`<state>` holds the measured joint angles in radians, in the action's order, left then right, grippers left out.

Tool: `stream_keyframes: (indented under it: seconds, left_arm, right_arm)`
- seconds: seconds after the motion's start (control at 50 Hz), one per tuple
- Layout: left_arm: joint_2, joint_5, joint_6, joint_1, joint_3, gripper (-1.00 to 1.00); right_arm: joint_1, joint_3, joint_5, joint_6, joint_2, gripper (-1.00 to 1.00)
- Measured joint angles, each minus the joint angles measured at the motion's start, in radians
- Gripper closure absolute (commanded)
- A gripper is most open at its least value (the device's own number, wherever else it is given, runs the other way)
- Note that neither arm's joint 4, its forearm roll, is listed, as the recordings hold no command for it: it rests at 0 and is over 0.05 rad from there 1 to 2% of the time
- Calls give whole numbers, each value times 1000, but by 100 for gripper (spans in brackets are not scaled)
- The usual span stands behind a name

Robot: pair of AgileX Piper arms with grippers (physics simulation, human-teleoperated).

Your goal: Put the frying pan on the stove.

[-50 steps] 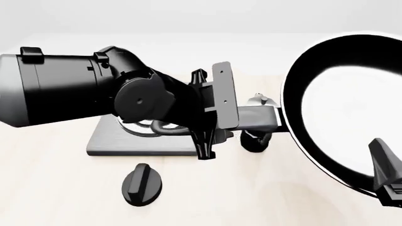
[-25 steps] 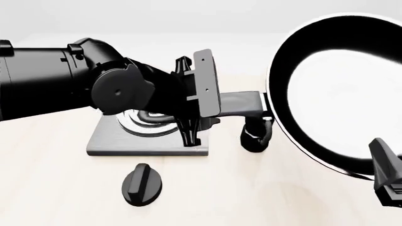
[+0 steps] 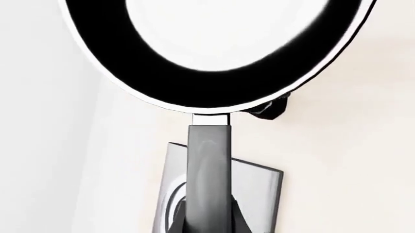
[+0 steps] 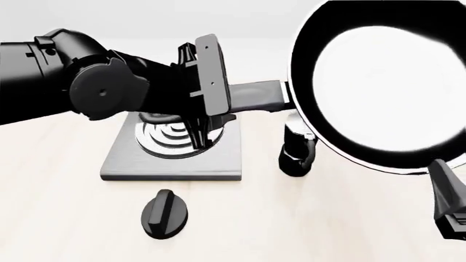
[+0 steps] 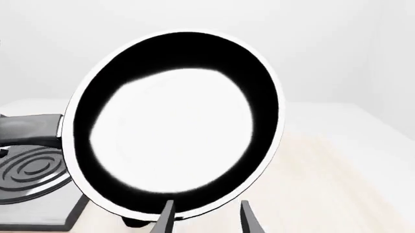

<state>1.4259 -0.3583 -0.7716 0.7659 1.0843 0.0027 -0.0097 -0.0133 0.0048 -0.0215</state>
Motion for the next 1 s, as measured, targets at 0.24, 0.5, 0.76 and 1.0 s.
stream_keyframes:
  seconds: [0.24,0.5,0.76,1.0]
  left_arm:
    - [-34,13,10,-39,4,100]
    - [-62,9,32,-84,-1,100]
    - [-89,-25,76,-134,-8,100]
    - [-150,-71,115,-211,-34,100]
  right_arm:
    - [0,3,1,0,-1,-100]
    - [0,4,1,0,-1,-100]
    - [-1,5,2,0,-1,-100]
    - [-1,5,2,0,-1,-100]
